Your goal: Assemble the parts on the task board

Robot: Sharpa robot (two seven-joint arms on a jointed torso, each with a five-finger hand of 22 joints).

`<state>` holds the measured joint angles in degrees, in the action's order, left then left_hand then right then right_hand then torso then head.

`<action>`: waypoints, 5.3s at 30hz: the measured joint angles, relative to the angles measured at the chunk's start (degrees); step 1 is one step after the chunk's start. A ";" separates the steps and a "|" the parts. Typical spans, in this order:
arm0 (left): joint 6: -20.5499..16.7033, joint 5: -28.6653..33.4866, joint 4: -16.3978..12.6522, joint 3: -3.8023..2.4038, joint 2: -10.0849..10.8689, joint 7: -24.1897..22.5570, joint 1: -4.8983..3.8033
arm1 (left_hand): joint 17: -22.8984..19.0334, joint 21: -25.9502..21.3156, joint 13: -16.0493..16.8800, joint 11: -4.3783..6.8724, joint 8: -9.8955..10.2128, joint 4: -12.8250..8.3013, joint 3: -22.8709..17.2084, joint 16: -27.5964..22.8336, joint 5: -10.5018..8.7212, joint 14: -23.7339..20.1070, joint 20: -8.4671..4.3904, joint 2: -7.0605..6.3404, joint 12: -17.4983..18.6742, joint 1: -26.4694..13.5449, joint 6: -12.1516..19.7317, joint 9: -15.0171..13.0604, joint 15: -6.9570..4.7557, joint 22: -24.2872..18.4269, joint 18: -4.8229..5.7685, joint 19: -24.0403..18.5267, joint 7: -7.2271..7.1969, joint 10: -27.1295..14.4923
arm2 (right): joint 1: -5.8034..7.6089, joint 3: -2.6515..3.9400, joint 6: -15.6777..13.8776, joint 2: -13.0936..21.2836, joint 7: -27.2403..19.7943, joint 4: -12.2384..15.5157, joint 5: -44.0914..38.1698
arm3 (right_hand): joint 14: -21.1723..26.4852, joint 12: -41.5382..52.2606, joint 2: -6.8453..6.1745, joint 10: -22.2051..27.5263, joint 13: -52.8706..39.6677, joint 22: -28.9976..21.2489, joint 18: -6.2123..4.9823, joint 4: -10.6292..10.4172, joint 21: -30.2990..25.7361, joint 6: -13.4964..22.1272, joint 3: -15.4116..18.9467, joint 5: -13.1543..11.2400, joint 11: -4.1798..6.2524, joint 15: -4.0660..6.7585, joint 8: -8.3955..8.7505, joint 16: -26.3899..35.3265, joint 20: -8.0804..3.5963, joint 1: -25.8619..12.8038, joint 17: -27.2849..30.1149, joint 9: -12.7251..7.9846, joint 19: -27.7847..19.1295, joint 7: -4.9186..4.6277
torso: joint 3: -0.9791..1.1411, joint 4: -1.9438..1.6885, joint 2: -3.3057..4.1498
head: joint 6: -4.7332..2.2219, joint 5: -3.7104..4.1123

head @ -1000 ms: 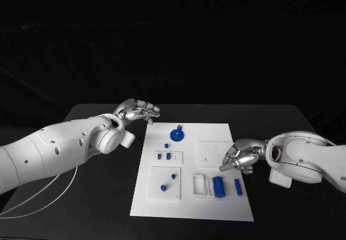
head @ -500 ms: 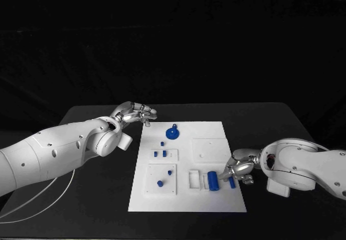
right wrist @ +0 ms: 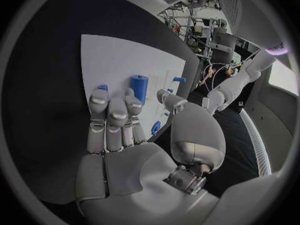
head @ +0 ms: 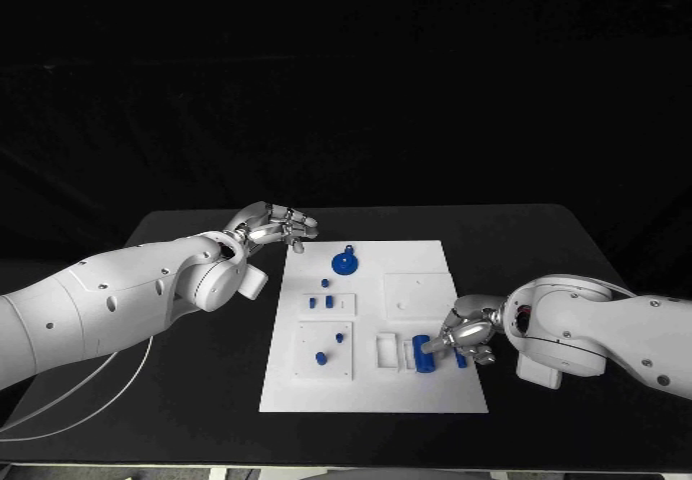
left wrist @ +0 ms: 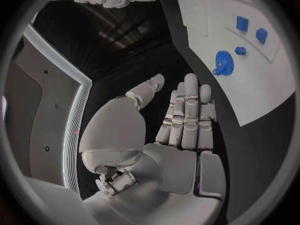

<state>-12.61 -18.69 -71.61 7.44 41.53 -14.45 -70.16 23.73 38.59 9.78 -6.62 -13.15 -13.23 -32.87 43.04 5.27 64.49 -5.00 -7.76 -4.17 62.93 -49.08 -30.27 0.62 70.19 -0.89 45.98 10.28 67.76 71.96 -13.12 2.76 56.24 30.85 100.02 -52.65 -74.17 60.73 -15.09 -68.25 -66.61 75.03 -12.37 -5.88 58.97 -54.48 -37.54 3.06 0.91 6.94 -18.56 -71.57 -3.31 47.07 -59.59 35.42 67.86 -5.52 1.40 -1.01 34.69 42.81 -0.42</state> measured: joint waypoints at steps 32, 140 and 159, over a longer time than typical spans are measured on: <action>0.17 0.14 -1.14 0.01 0.96 0.00 0.03 | 0.17 -0.22 -0.04 -0.21 0.00 0.15 0.15 0.00 0.00 0.00 0.00 0.06 0.00 -0.06 0.00 0.00 0.00 0.06 -0.26 0.00 0.00 -0.22 | -1.90 -0.07 -1.26 -4.99 1.84 -2.94 -5.14 | -0.25 -0.02 -0.04 2.28 -0.26 0.00 0.08 -0.60 0.27 -0.27 0.28 0.00 0.13 0.01 0.43 0.00 -1.02 -0.50 -0.19 1.44 0.63 0.65 | -0.17 -0.25 0.57 | 1.22 -0.38; 0.80 0.19 -0.80 0.00 1.40 0.06 0.03 | 0.73 -0.44 -0.17 -0.18 -0.22 0.30 0.30 -0.44 0.00 -0.02 0.02 0.28 0.00 -0.28 0.38 0.07 0.02 0.31 0.01 0.00 0.03 -0.21 | 1.14 -0.54 -0.52 -12.45 3.39 -6.69 4.24 | -0.52 -1.56 3.33 0.76 -0.53 0.00 0.60 5.95 2.03 -3.72 -2.78 0.05 0.82 0.34 1.69 0.68 -0.14 -5.28 -0.87 1.27 0.18 0.79 | -0.26 -0.21 1.09 | 1.71 -1.29; 0.97 0.20 -0.79 0.00 1.44 0.10 0.03 | 0.84 -0.44 -0.16 -0.17 -0.22 0.30 0.30 -0.66 0.00 -0.02 0.02 0.28 0.00 -0.28 0.38 0.07 0.02 0.36 -0.56 0.00 0.03 -0.22 | 0.92 -0.45 -0.49 -12.72 3.34 -6.82 3.18 | -0.24 -1.78 4.17 0.76 -0.74 0.00 0.58 7.29 2.03 -3.97 1.25 0.05 0.82 0.43 2.11 0.91 -0.36 -6.72 -1.04 1.72 -0.25 0.82 | -0.25 -0.18 1.10 | 2.03 -1.44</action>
<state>-11.64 -18.50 -72.40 7.44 42.97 -14.36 -70.12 24.57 38.15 9.62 -6.79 -13.37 -12.93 -32.57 42.37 5.27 64.47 -4.98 -7.48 -4.17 62.65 -48.70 -30.21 0.64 70.55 -1.45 45.98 10.31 67.54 72.88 -13.57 2.27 43.52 34.18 93.20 -49.47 -74.41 58.95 -10.92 -67.49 -67.35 75.03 -11.79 1.41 61.00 -58.45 -36.29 3.11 1.73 7.37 -16.45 -70.66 -3.67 40.35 -60.63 37.14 67.61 -4.71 1.15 -1.19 35.80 44.85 -1.86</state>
